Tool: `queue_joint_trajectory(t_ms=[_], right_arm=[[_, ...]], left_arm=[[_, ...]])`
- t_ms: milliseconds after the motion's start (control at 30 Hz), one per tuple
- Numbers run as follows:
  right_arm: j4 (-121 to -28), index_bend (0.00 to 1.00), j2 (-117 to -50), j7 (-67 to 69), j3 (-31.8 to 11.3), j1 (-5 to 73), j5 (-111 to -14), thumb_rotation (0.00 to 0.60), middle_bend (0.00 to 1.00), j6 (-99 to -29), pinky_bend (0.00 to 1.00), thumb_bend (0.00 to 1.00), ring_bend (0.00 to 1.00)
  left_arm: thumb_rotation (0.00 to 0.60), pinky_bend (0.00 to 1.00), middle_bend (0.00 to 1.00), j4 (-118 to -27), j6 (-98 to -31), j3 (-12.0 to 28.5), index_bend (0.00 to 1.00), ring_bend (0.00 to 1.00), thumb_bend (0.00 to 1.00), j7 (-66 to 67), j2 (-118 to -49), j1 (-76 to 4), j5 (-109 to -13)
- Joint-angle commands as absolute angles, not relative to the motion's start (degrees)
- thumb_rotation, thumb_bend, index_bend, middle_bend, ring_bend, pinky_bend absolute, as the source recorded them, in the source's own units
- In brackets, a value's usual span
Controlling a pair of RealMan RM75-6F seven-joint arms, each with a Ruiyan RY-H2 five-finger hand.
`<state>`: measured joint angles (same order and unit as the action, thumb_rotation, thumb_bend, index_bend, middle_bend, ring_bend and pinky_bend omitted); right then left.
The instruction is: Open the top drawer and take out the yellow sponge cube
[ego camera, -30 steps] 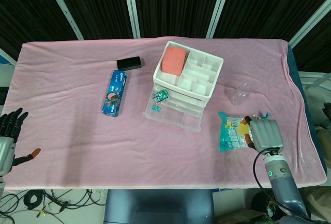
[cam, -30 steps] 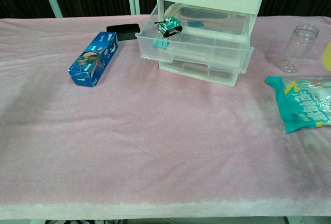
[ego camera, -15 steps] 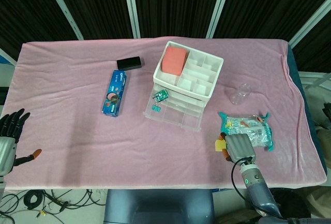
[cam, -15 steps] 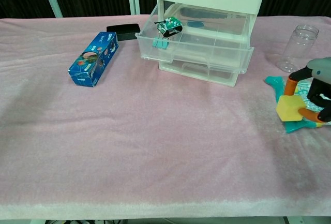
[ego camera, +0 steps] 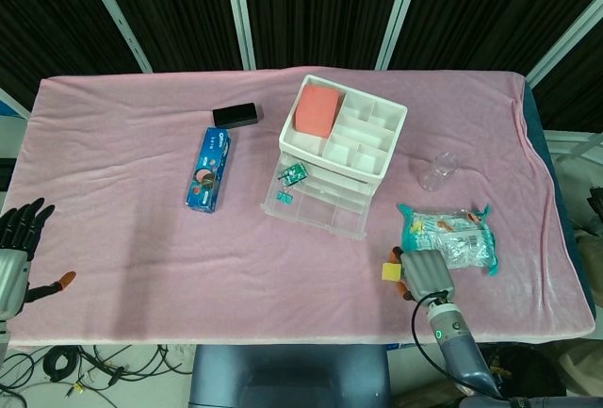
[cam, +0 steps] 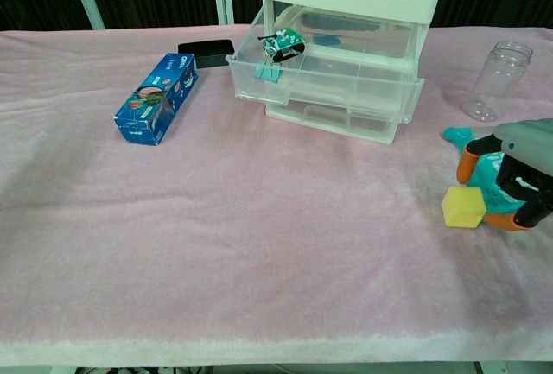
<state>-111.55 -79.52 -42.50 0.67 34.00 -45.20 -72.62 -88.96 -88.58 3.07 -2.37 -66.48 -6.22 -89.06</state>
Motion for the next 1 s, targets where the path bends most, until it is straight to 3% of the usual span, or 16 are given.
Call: queue_joint_trajectory(t_ms=[33,200,400,467,500,633,700,833,1000], right_arm=[[-111.27,0.14,-79.41,-43.68,1.38,33.78,-46.73,0.6,0.89,-73.64,0.84,0.16,0.93],[-112.07,0.06,-78.01,-44.2,2.58,32.54,-50.34,0.6,0.88,-75.97,0.83,0.15,0.91],[-113.37,0.02,-72.07,-43.05,5.04,29.59,-58.33,0.6,0.77,-80.68,0.75,0.15,0.83],[-112.42,0.02,-70.14,-42.22,6.2,28.13,-62.67,0.6,0.65,-83.27,0.65,0.15,0.73],[-112.14,0.01,-69.55,-41.92,6.54,27.66,-63.79,0.6,0.56,-84.05,0.57,0.15,0.63],[-109.5,0.0,-64.76,-36.02,9.61,23.18,-72.35,0.6,0.12,-89.74,0.24,0.1,0.12],[-107.32,0.0,-63.05,-31.73,10.82,21.11,-76.18,0.6,0.02,-91.69,0.18,0.06,0.02],[-101.48,0.0,-61.92,-24.74,11.96,17.8,-83.46,0.6,0.0,-95.81,0.14,0.0,0.0],[-94.12,0.0,-62.89,-18.97,12.04,14.57,-88.77,0.6,0.0,-99.91,0.13,0.0,0.0]], left_arm=[[0.6,0.0,0.0,-88.96,-88.59,3.06,0.0,0.0,0.0,-2.36,-66.49,-6.2,-89.06],[0.6,0.0,0.0,-88.98,-88.59,3.04,0.0,0.0,0.0,-2.31,-66.44,-6.19,-89.08],[0.6,0.0,0.0,-88.93,-88.47,2.87,0.0,0.0,0.0,-2.07,-66.28,-6.16,-89.19],[0.6,0.0,0.0,-88.95,-88.27,2.78,0.0,0.0,0.0,-1.86,-66.19,-6.18,-89.15],[0.6,0.0,0.0,-88.97,-88.19,2.76,0.0,0.0,0.0,-1.79,-66.17,-6.2,-89.13],[0.6,0.0,0.0,-89.15,-88.11,2.64,0.0,0.0,0.0,-1.28,-66.07,-6.22,-89.28],[0.6,0.0,0.0,-89.2,-88.2,2.59,0.0,0.0,0.0,-1.02,-66.05,-6.19,-89.4],[0.6,0.0,0.0,-89.19,-87.93,2.3,0.0,0.0,0.0,-0.24,-65.76,-6.15,-89.52],[0.6,0.0,0.0,-89.02,-88.02,1.98,0.0,0.0,0.0,0.72,-65.41,-5.97,-89.83]])
